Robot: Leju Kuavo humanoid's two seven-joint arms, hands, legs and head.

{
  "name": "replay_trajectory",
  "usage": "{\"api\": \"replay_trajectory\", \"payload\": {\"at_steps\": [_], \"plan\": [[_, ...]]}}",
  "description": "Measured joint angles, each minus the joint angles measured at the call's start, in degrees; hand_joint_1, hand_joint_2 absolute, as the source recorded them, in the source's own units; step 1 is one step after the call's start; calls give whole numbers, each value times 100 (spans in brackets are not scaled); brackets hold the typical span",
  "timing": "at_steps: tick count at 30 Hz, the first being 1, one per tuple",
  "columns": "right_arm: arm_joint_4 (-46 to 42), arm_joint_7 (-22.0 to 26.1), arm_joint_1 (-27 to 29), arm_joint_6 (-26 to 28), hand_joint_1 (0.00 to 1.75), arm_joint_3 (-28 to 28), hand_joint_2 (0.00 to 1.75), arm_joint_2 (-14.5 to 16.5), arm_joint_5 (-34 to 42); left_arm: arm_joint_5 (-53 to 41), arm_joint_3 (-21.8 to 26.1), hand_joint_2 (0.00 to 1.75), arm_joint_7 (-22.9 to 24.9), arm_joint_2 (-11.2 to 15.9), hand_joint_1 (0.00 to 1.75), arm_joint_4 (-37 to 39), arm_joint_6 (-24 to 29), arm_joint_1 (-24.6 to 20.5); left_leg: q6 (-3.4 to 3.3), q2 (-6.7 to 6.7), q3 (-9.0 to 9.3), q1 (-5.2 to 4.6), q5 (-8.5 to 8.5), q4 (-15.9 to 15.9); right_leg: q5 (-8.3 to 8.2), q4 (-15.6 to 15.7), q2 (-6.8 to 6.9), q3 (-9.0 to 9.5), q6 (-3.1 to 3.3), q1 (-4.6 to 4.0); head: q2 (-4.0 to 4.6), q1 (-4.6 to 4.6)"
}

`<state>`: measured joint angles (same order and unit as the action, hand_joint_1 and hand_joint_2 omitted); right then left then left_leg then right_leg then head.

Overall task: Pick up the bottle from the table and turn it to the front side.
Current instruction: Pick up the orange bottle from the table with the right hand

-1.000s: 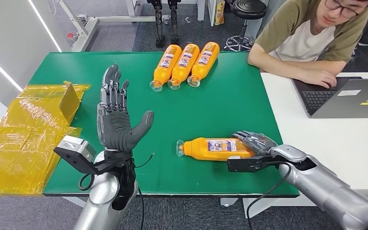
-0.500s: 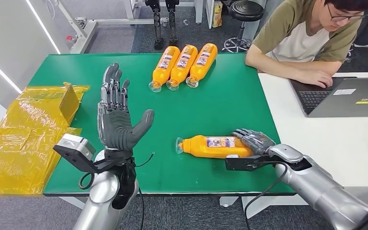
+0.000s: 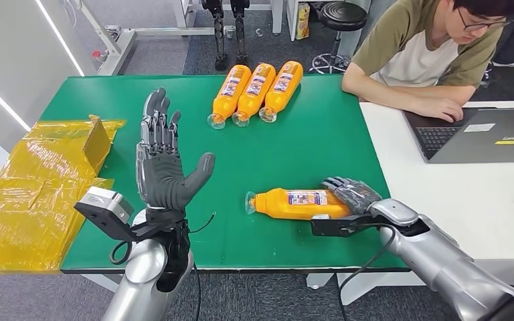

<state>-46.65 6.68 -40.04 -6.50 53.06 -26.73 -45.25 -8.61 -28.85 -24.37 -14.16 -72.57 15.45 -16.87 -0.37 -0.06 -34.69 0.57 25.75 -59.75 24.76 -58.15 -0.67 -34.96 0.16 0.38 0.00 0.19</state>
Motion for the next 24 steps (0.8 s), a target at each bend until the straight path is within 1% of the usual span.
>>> {"api": "replay_trajectory", "payload": {"at_steps": [5, 9, 24], "plan": [[159, 37, -41, 178, 175, -14, 175, 189, -136, 0, 0, 175, -9, 2, 0, 0, 14, 0, 0, 1, -7, 0, -4, 0, -2, -1, 1, -7, 1, 0, 0, -1], [270, 40, -84, 220, 175, -18, 175, 303, -148, 1, 0, 175, -13, 2, 0, 0, 14, 0, 0, 4, -11, 1, -4, 1, -1, -2, 3, -11, 2, -1, 0, 0], [447, 85, -122, 268, 175, -66, 175, 441, -219, 11, 1, 175, -16, 2, 0, 0, 14, 0, 0, 3, -24, 0, -3, 2, 0, -2, 3, -25, 1, 0, 0, 1]]}}
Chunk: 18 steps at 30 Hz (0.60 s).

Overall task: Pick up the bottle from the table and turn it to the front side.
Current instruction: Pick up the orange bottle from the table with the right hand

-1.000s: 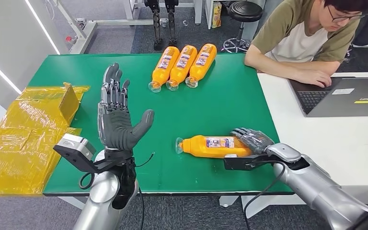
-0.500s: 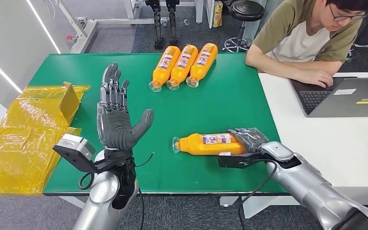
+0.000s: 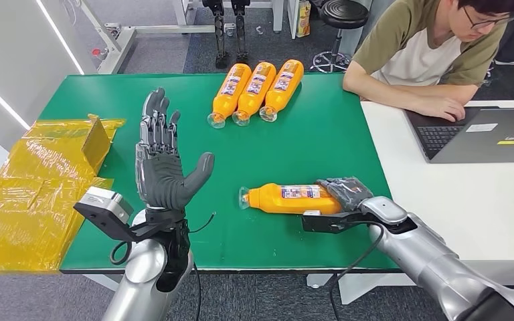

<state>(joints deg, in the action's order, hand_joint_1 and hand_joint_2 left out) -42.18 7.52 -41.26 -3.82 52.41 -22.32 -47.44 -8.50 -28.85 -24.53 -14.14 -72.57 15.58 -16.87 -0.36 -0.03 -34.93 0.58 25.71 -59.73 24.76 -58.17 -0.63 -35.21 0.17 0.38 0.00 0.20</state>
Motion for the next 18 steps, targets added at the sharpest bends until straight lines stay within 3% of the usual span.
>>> {"api": "replay_trajectory", "payload": {"at_steps": [13, 18], "plan": [[33, 30, 51, 54, 175, -92, 175, 60, -16, 19, -1, 175, -19, 0, 0, 0, 28, 0, 0, 0, 0, 0, 0, 0, 0, 0, 0, -3, 0, 0, 0, -1], [-117, -104, 271, 553, 175, -287, 175, 82, -31, 19, -1, 175, -21, 0, 0, 0, 61, 8, 0, 1, -8, 0, 0, 0, 1, 0, 1, -6, -1, 0, 0, 0]]}}
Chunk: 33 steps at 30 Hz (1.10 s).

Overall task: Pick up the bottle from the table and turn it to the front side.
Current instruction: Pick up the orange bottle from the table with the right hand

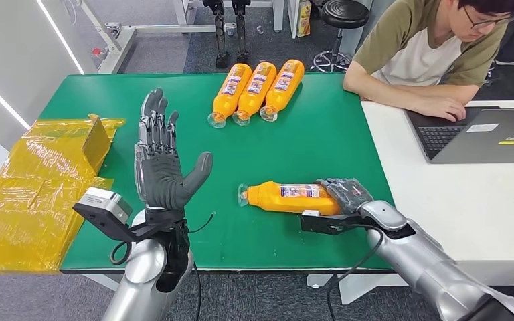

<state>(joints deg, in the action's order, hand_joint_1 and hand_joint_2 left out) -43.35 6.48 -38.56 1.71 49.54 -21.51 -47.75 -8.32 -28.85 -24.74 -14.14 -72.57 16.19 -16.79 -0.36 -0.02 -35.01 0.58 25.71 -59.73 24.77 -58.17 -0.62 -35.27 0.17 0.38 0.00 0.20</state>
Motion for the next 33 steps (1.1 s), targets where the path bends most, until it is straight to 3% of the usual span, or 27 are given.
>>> {"api": "replay_trajectory", "payload": {"at_steps": [6, 10, 13, 19, 24, 33], "plan": [[-162, -70, 177, 219, 175, -177, 175, 51, 13, -6, 0, 175, -3, 0, 0, 0, 46, 6, 0, 4, -6, 1, 0, 0, 0, -1, 3, -4, 0, -1, 0, -1], [-434, -116, 577, 1410, 175, -693, 175, 320, 366, -26, 3, 175, -49, 2, 0, 0, 264, 60, 2, 15, -20, 2, -1, 1, 1, -5, 11, -15, 1, -1, 0, 0], [-660, -90, 825, 1822, 175, -1063, 175, 578, 502, -23, 3, 175, -82, 1, 0, 0, 361, 84, 5, 14, -22, 3, -2, 2, 5, -6, 8, -24, 2, -2, 0, -2], [-1918, 1266, 2171, 3543, 175, -1744, 175, 1458, 2224, 318, 9, 175, -477, 6, 0, 109, 920, 141, 27, 54, -27, 9, 11, 12, 38, -9, 44, -22, 20, -10, 1, -2], [-2621, 1456, 2807, 3667, 175, -1771, 175, 1844, 2730, 510, 11, 175, -504, 4, 0, 160, 998, 238, 39, 48, -26, 8, 20, 17, 48, -10, 38, -26, 23, -9, 0, -1], [-3044, 1493, 2973, 3667, 175, -1769, 175, 1973, 2841, 609, 11, 175, -411, 2, 0, 160, 844, 368, 38, 40, -26, 5, 20, 15, 47, -9, 37, -26, 23, -5, 0, -1]]}}
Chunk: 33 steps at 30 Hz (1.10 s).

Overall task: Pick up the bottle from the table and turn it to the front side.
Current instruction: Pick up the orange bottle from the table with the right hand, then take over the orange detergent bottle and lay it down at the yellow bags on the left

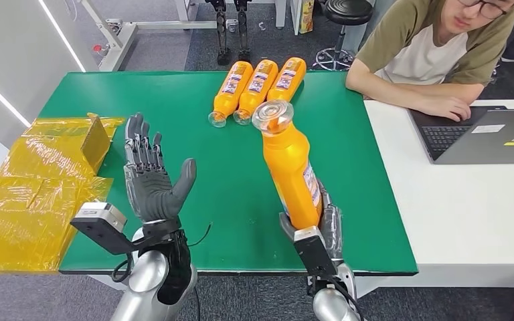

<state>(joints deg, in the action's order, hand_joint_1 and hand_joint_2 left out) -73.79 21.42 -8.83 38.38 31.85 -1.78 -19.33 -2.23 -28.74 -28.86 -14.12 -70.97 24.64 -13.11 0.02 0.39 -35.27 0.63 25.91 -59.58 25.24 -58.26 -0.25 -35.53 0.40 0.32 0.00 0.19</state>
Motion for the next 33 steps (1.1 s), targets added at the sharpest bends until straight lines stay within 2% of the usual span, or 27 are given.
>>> {"api": "replay_trajectory", "payload": {"at_steps": [12, 16, 18, 28, 33], "plan": [[-197, 56, -16, -40, 175, 122, 175, 29, 10, 85, -88, 175, 368, -2, 0, 51, -827, 0, 0, -1, 0, 1, 0, 1, 0, 0, -1, -1, 0, -1, 0, 1], [-155, -312, -218, -500, 175, 359, 175, 7, -512, -171, -307, 175, 561, -2, 0, 214, -1680, -175, 0, -2, 0, 0, 0, 0, -1, 0, -1, -3, 0, 0, 0, 0], [-132, -361, -303, -649, 175, 467, 175, -5, -675, -251, -408, 175, 587, -4, 0, 324, -1910, -281, 0, -4, 1, 0, -1, 0, -1, 0, -2, -2, 0, 0, 0, 0], [-122, -439, -372, -820, 175, 651, 175, -77, -892, -307, -461, 175, 583, -4, 0, 584, -2028, -439, 1, -4, 0, 0, 0, 0, 0, -1, -4, -4, 0, 0, 0, 1], [-125, -577, -391, -1152, 175, 679, 175, -107, -1150, -354, -461, 175, 536, -3, 0, 643, -2093, -454, 1, -4, 0, 0, 0, 0, 0, -1, -4, -4, 0, 0, 0, 1]]}}
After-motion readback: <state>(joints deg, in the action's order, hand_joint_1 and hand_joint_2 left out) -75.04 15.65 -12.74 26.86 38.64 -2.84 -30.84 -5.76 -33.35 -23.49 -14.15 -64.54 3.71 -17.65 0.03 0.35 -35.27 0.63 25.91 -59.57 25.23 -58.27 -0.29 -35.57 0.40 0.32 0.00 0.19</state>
